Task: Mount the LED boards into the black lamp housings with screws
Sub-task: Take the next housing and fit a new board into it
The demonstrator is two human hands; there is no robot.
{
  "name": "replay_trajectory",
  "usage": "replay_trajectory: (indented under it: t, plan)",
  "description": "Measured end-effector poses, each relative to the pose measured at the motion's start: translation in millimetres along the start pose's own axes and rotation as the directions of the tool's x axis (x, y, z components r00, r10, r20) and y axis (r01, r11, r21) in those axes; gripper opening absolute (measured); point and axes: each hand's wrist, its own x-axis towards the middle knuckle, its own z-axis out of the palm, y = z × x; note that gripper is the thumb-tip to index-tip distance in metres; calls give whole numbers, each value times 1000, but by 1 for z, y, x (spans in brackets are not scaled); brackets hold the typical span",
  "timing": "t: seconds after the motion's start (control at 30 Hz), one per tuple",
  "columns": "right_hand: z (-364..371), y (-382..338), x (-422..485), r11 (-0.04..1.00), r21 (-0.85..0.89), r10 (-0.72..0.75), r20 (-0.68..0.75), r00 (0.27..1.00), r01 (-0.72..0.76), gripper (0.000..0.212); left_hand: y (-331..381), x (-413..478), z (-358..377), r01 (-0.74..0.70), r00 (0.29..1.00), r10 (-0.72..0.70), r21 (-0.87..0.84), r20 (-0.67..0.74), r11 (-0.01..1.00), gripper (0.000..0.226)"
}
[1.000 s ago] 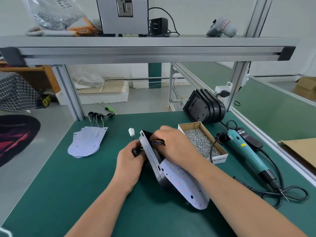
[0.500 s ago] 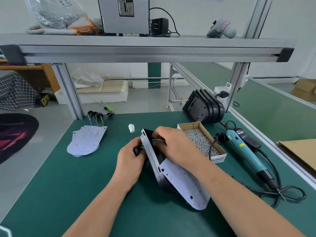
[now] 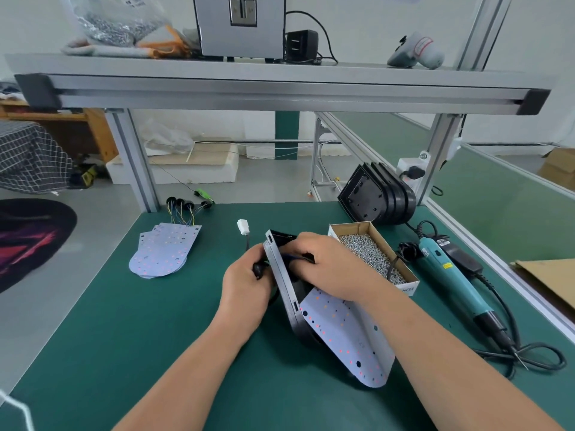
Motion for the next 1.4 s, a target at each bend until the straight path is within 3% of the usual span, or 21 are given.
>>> replay_trajectory:
  t: [0.1,0.2,0.4,0.63,0.77,0.83,0.9,1.0,1.1,1.2,1.3,1.4]
  plan:
    - [-2,-3,-2,996,90,18,50,999,-23,43,-1,2,-1,9,1000,-9,27,14,1000,56]
    - [2,-2,-2,997,64,45,39,998,-48,34,-2,5,-1,10,999,-12,61,34,998,52]
    - [5,10,1,989,139,70,-194,979,-43,12,-3,6,-2,-28,998,22,105,56,994,45]
    - [1,2,0,984,168,69,-40,997,-61,41,-6,2,0,-69,995,61,109,79,992,41]
    - [4,4,-3,975,208,73,17,997,-75,41,-4,4,1,-55,996,47,93,79,994,44]
    - [8,9,-2,980,181,97,-77,992,-82,31,-5,7,0,-47,996,39,100,79,994,42]
    - [9,14,-3,961,272,116,-239,964,-49,26,-7,8,-3,-38,997,29,105,78,994,42]
    - [7,22,-3,963,271,112,-418,901,6,28,-9,8,-6,-60,993,50,84,111,995,45]
    - [8,25,-2,975,209,136,-311,941,-72,32,-8,7,-8,-79,988,69,69,136,994,45]
    - [4,26,-3,967,244,123,-200,972,-73,17,-10,6,-6,-44,990,30,100,137,994,39]
    - [-9,28,-5,967,250,115,-223,968,-57,17,-13,9,-6,94,991,-104,113,83,989,26]
    - [-19,30,-8,961,275,110,-294,950,-27,25,-10,9,-7,107,987,-125,168,97,980,17]
